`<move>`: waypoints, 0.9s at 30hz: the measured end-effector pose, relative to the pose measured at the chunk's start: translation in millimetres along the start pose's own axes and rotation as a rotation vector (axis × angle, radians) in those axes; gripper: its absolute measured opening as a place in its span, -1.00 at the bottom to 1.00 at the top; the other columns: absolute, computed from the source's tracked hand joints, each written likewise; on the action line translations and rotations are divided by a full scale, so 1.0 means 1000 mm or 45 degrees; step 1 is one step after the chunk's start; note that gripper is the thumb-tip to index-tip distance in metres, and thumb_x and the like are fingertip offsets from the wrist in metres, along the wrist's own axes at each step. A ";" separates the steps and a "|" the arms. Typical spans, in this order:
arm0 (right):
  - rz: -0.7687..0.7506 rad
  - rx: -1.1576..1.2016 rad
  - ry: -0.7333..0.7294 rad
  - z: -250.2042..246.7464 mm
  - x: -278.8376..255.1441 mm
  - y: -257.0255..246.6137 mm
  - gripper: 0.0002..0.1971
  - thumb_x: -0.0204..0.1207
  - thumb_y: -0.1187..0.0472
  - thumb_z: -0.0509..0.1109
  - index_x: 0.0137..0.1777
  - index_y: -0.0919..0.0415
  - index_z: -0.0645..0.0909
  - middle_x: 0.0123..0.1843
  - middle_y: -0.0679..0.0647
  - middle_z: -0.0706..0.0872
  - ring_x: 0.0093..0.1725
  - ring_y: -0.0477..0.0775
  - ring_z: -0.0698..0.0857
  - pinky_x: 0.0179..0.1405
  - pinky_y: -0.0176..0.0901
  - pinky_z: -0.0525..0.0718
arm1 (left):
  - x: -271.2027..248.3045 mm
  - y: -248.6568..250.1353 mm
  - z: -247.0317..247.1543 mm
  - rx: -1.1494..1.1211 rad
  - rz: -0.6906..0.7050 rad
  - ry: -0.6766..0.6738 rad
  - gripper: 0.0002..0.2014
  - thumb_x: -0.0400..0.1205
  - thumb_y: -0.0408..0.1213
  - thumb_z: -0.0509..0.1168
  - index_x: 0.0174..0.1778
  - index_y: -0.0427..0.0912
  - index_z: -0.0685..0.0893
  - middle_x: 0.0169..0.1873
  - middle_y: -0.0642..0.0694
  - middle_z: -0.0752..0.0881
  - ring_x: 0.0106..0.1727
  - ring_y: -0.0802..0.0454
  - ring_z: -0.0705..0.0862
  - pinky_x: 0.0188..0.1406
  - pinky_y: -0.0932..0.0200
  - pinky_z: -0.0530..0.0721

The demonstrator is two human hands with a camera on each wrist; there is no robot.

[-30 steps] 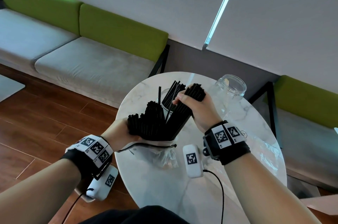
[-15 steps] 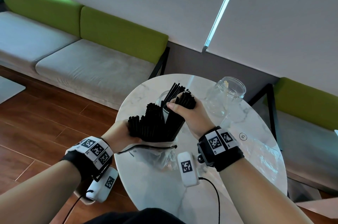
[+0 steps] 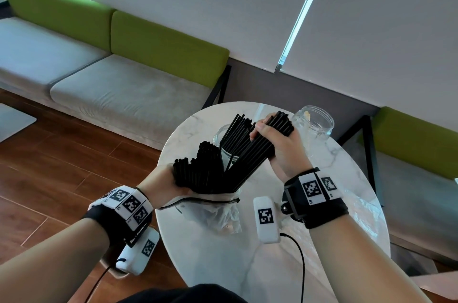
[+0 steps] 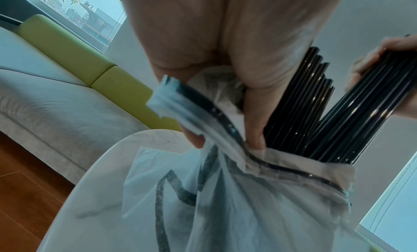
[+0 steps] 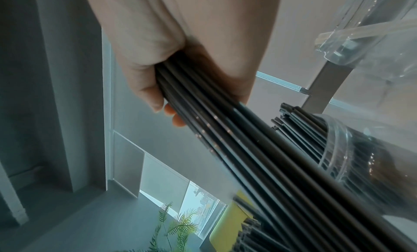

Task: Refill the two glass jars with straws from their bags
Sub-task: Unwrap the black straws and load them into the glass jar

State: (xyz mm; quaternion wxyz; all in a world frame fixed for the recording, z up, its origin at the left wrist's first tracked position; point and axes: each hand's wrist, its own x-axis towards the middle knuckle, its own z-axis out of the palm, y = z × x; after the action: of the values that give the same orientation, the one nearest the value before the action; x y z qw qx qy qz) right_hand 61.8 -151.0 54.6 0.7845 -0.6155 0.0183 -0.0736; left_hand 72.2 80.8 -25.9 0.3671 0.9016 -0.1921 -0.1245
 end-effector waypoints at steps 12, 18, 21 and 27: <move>-0.110 0.192 0.183 -0.007 0.002 -0.031 -0.60 0.58 0.47 0.26 -0.40 0.06 0.65 -0.36 0.04 0.67 -0.28 0.07 0.66 -0.13 -0.02 0.62 | 0.000 -0.005 -0.001 0.018 -0.068 -0.008 -0.70 0.40 -0.27 0.53 -0.40 0.05 0.49 -0.44 0.19 0.57 -0.36 0.43 0.60 -0.33 0.51 0.48; -0.211 0.462 0.499 -0.027 0.014 -0.051 -0.85 0.57 0.43 0.31 -0.21 0.25 0.50 -0.34 0.07 0.63 -0.33 0.04 0.67 -0.20 -0.08 0.65 | 0.003 -0.014 -0.001 0.020 -0.186 -0.003 -0.72 0.39 -0.22 0.54 -0.05 -0.15 0.66 -0.21 -0.03 0.67 -0.06 -0.02 0.65 -0.10 0.21 0.54; -0.315 0.477 0.593 -0.027 0.024 -0.047 -0.89 0.56 0.43 0.34 -0.13 0.27 0.48 -0.31 0.08 0.64 -0.29 0.04 0.69 -0.20 -0.11 0.66 | 0.004 -0.017 0.001 -0.024 -0.178 0.020 -0.74 0.37 -0.23 0.56 -0.18 -0.02 0.60 -0.28 0.04 0.66 -0.12 0.01 0.64 -0.13 0.22 0.53; -0.367 0.220 0.609 -0.011 0.045 -0.025 -0.81 0.54 0.46 0.35 -0.15 0.17 0.46 -0.37 -0.06 0.71 -0.25 0.03 0.70 -0.07 -0.05 0.65 | 0.009 -0.029 0.003 0.011 -0.210 0.023 -0.68 0.32 -0.15 0.58 -0.29 0.16 0.52 -0.32 0.18 0.62 -0.20 0.12 0.60 -0.34 0.42 0.42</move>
State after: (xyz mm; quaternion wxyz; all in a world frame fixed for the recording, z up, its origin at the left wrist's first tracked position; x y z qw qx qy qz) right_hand 103.1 -173.8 78.6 0.7888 -0.5079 0.1089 -0.3286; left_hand 86.3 94.2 -49.4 0.3534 0.9170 -0.1145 -0.1451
